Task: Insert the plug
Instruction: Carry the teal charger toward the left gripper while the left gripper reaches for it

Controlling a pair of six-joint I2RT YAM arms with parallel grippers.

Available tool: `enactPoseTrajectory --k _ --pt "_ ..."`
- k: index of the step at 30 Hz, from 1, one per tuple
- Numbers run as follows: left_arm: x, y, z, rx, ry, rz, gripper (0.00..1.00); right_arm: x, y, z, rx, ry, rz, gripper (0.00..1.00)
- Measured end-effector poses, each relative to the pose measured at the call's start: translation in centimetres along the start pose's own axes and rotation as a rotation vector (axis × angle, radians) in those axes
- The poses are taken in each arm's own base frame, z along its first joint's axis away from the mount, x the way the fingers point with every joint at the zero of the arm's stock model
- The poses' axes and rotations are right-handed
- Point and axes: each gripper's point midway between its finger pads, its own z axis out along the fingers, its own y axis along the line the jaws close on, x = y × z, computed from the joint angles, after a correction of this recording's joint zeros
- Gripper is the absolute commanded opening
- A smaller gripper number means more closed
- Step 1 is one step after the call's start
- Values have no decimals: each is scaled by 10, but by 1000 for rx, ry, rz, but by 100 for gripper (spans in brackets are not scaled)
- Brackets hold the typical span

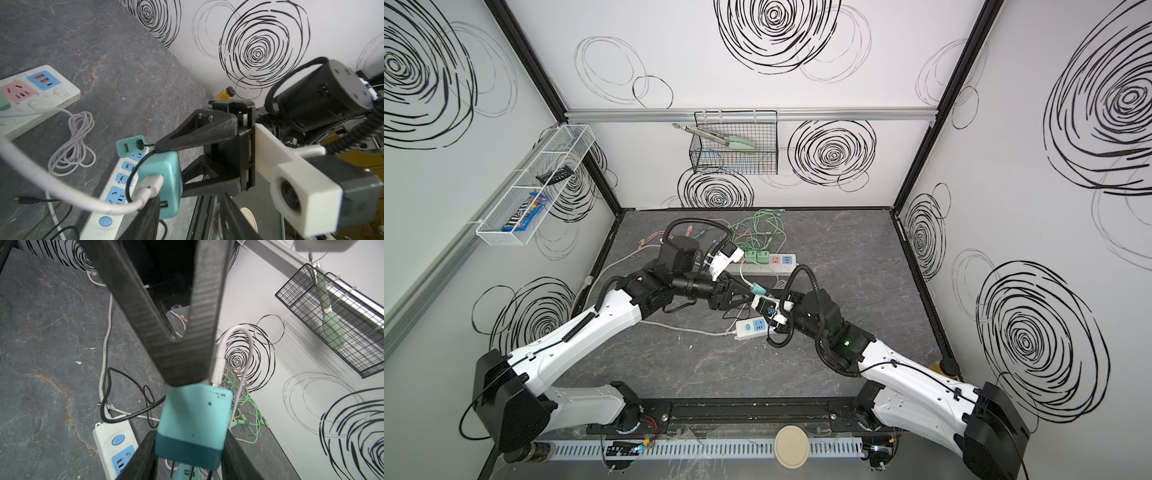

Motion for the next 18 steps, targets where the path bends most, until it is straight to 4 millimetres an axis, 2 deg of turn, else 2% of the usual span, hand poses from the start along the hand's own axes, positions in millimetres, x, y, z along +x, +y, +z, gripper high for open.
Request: enactPoseTrajectory --k 3,7,12,14,18 --pt "2 11 3 -49 7 -9 60 -3 2 0 -9 -14 -7 21" --pt "5 22 2 -90 17 -34 59 -8 2 0 -8 -41 -15 22" --pt "5 21 1 -78 18 -36 55 -8 4 0 -15 -46 -17 22" --pt "6 16 3 -60 24 -31 51 -9 6 0 -22 -51 -20 23" --pt "10 13 7 -50 42 -27 33 -8 11 3 -41 -47 -31 25"
